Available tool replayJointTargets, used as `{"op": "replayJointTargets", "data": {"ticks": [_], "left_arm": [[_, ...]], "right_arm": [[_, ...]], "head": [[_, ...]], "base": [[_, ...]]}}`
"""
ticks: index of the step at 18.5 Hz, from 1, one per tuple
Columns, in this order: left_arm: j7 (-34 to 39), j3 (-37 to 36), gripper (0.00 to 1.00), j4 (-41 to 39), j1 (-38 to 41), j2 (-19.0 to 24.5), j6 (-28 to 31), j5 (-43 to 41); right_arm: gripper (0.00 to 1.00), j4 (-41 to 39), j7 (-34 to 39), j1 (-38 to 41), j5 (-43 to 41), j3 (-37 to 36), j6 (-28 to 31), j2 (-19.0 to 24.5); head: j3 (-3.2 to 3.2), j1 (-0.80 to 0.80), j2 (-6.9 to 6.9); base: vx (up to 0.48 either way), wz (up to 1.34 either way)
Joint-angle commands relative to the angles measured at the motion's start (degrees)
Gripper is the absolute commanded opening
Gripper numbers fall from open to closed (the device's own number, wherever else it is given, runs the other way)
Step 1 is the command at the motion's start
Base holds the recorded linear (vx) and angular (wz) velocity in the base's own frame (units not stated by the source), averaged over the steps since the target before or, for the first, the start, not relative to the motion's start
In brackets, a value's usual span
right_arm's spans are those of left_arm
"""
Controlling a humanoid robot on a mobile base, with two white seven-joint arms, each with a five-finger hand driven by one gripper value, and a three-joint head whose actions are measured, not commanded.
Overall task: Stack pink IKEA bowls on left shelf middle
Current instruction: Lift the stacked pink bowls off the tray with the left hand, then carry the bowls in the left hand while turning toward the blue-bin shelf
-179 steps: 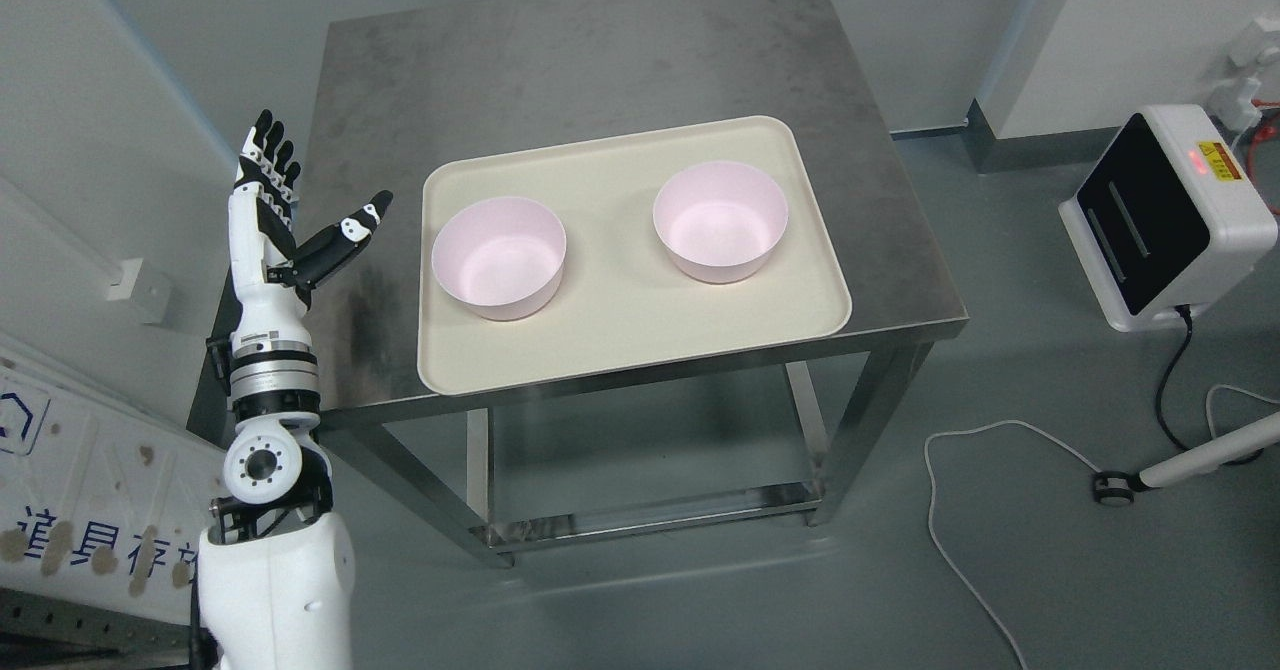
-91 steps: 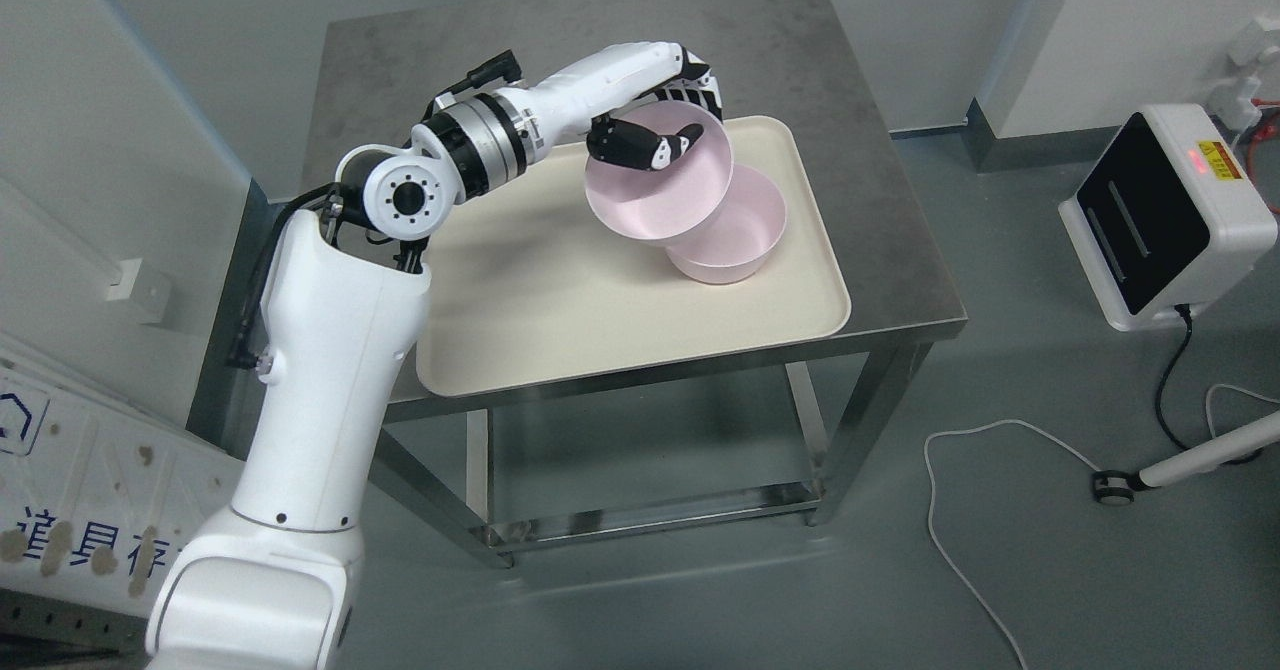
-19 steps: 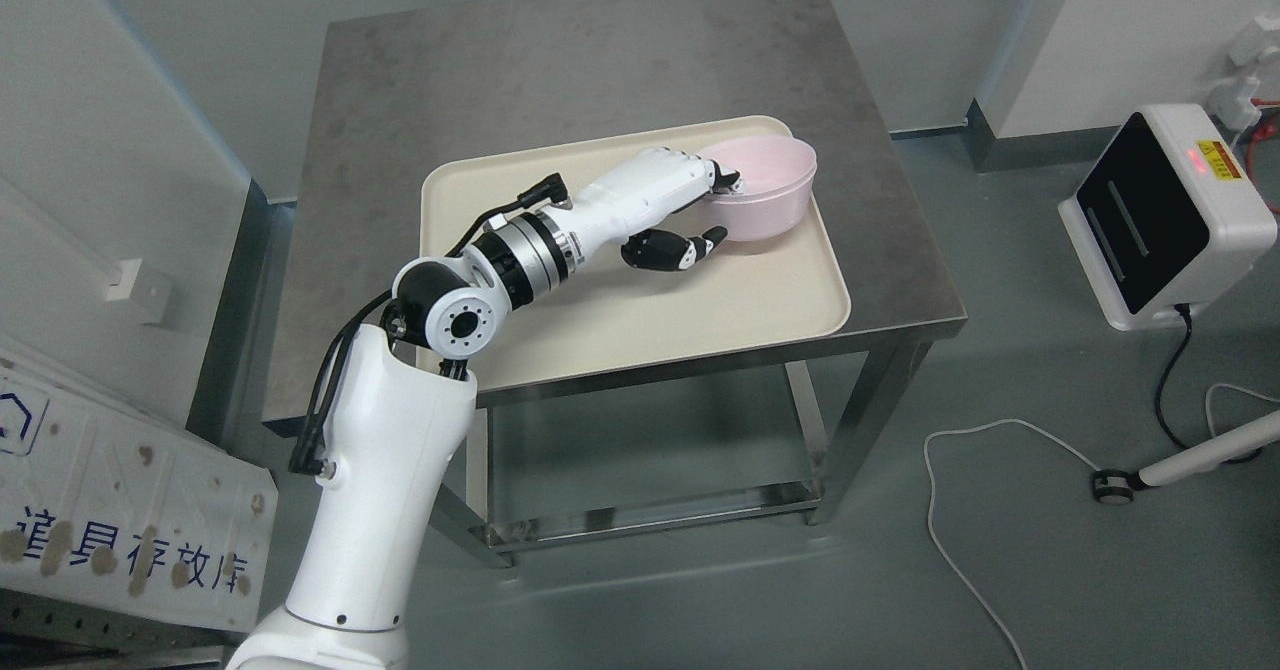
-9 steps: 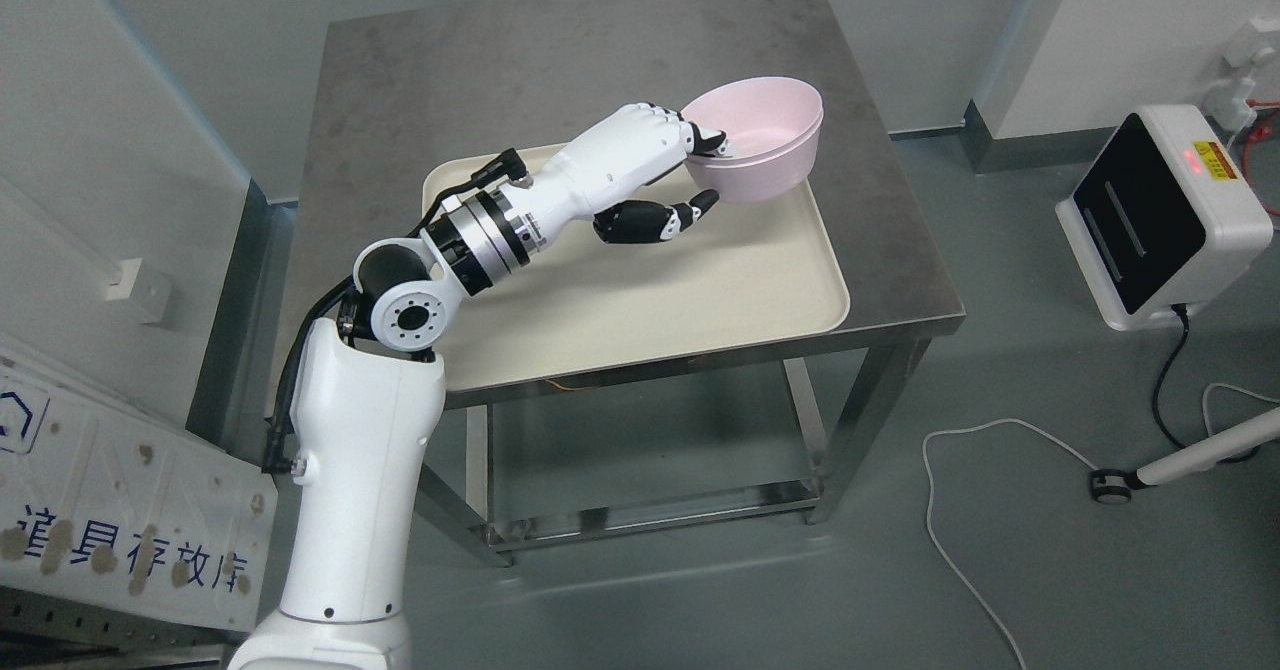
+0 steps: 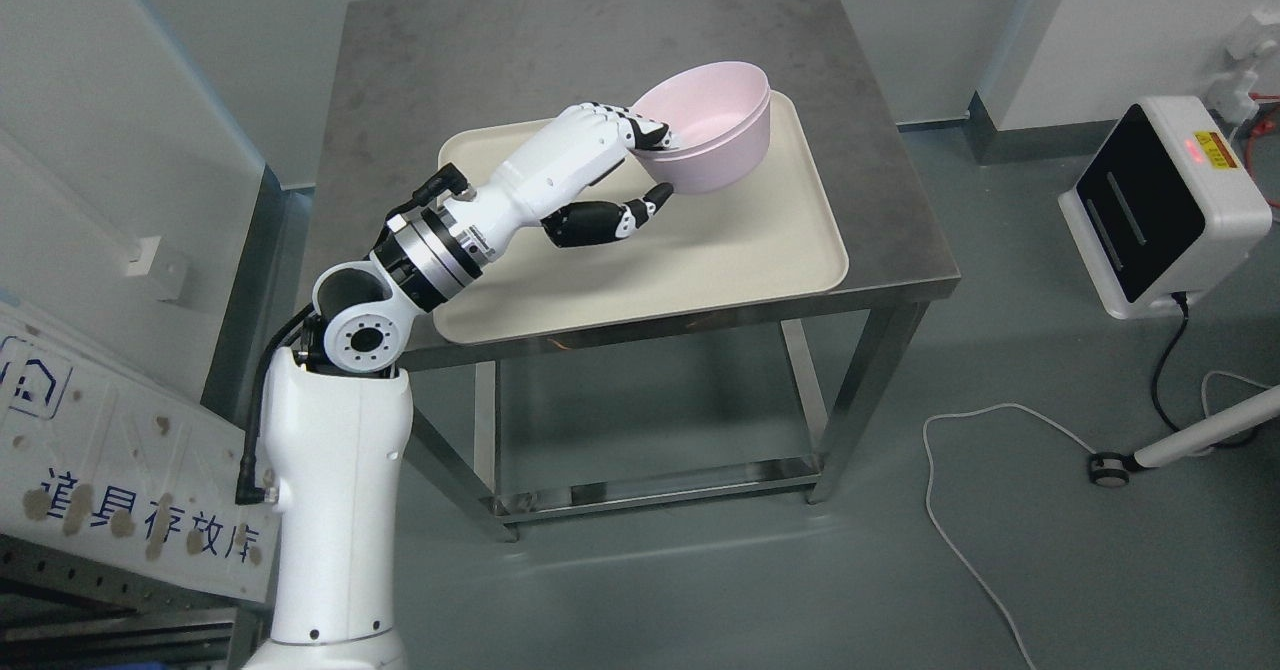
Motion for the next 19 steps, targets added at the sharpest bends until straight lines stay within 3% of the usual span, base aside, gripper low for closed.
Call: {"op": "replayJointTargets", "data": {"ticks": [1,19], "left_arm": [[0.0,5.8,0.04,-1.5,0.5,0.8,-0.1,0.4],[0.1,7.7,0.04,-2.6,-0.4,0.7,0.3,0.3]], "right_arm": [[1.00,0.0,0.0,0.0,0.4,-0.6,0.0,-1.0],[1.00,0.0,0.0,0.0,0.4,-0.6,0.0,-1.0]], "head": [[0.00,0.00,0.00],[0.00,0.00,0.00]], "base": [[-0.179,0.00],[-0.278,0.04]]}}
